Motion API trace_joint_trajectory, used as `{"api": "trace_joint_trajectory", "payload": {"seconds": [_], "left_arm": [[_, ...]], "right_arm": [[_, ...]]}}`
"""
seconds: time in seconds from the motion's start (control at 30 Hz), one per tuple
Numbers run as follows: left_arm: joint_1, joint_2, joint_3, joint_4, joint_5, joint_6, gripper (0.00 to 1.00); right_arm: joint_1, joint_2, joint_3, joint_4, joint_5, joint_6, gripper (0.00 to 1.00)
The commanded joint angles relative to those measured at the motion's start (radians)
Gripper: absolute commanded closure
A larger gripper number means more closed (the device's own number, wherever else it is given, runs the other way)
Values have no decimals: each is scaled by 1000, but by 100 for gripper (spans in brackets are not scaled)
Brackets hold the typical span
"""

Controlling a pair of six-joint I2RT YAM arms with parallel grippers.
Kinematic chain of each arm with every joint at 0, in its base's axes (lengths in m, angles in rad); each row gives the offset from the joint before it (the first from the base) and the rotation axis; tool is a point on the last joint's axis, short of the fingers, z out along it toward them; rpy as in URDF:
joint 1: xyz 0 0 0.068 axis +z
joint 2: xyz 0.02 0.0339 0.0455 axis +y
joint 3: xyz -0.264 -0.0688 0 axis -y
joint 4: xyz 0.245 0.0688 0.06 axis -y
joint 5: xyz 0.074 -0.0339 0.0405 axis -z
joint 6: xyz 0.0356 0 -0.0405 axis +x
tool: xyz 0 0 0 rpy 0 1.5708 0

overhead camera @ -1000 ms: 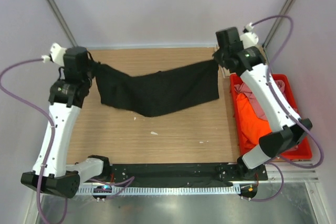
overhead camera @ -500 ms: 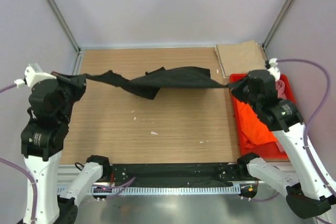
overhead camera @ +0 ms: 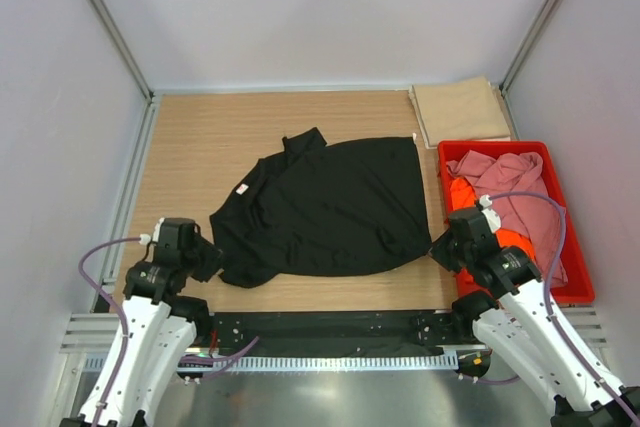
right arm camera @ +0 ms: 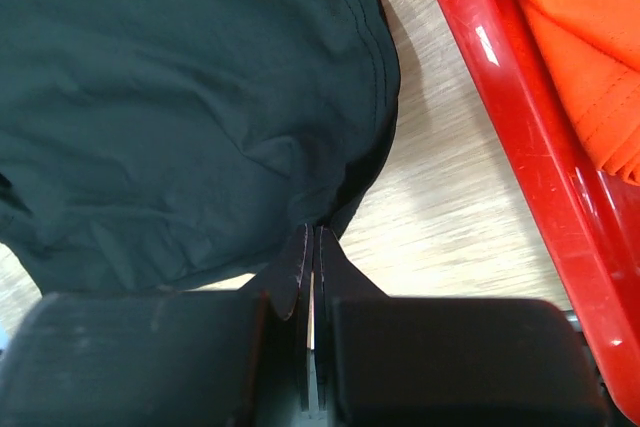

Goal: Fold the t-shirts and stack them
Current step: Flatten the tshirt out

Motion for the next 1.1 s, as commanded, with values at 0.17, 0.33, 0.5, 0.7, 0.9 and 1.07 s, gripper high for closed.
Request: {"api": "trace_joint_trajectory", "payload": {"seconds": [0.17,0.33,0.5,0.7,0.9,1.07], "left_arm": [[5,85,116,29,-180,29,57],[5,191,44,284,-188,27,64],[5,431,48,394,-169,39,67],[5,668,145,430,-267,90,68],[9,907,267,488,-342,107,66],[34,1222,457,476,-332,150,66]], "right_arm": [[-1,32,3,63,-7,-8,99],[-2,17,-29,130,-42,-37,99],[-1,58,-23,238,-44,-76,99],[-1,127,-48,315,-24,-86,99],[-1,222,-51,491,19,-126,99],[-2,386,21,540,126,-180,99]]}}
